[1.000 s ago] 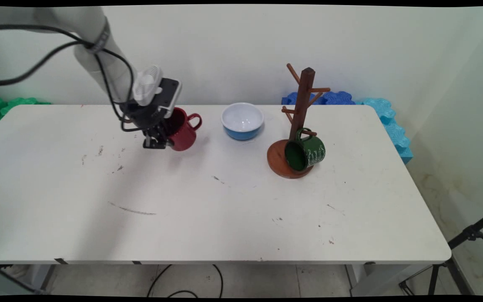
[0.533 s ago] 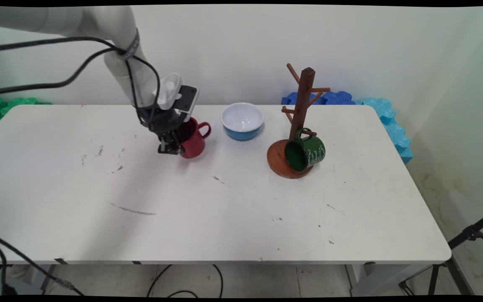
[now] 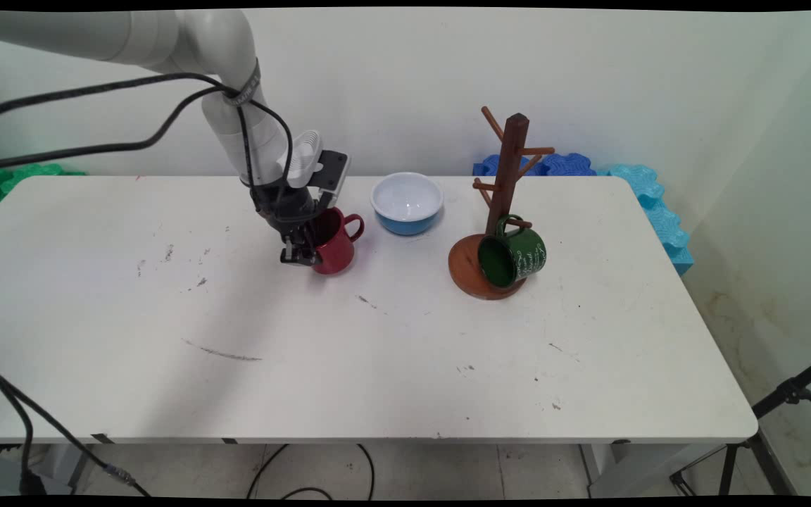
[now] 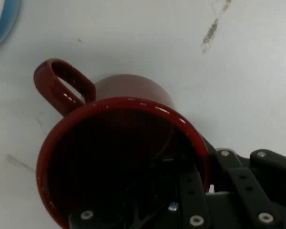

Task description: Place the picked object on the table

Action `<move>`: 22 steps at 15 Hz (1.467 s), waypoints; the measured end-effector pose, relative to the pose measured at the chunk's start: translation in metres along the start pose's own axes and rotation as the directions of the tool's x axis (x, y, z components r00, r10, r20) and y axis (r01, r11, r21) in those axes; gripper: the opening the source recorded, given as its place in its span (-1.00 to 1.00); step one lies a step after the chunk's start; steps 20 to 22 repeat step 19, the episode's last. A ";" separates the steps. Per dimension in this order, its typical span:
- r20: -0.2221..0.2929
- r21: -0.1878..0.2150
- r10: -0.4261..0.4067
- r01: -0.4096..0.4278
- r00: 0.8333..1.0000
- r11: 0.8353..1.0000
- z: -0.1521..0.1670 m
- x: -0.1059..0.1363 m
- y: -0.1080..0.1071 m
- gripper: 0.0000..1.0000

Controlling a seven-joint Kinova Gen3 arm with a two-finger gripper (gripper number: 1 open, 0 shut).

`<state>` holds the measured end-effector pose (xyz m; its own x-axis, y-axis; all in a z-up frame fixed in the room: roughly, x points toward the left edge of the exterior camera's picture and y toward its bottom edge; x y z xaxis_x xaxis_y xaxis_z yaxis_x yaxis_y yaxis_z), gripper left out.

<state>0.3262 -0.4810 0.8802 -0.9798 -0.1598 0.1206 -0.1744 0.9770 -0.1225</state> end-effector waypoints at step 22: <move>-0.054 -0.013 -0.041 0.040 0.998 0.999 0.012 0.014 -0.010 1.00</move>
